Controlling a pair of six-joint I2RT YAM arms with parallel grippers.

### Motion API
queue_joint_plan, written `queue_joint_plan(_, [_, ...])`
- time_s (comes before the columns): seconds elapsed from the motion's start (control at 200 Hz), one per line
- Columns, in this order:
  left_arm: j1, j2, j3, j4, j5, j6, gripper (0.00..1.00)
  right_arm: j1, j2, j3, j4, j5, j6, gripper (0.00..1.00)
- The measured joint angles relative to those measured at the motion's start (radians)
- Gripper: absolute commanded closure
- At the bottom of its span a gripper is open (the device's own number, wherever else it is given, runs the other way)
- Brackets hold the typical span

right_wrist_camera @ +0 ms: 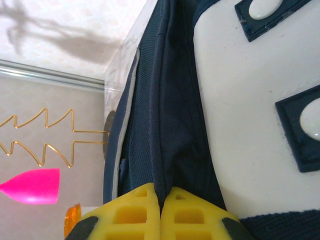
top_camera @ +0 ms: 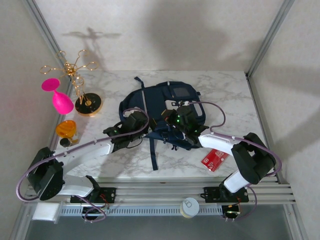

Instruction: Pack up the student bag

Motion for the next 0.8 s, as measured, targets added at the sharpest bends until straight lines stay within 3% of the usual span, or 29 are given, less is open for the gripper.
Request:
queue_joint_plan(0.476, [-0.013, 0.159, 0.075, 0.013, -0.076, -0.140, 0.48, 0.000, 0.000, -0.046, 0.083, 0.027, 0.034, 1.00])
queue_joint_plan(0.801, [-0.035, 0.164, 0.082, 0.025, -0.140, -0.200, 0.48, 0.000, 0.000, -0.067, 0.134, 0.045, 0.059, 1.00])
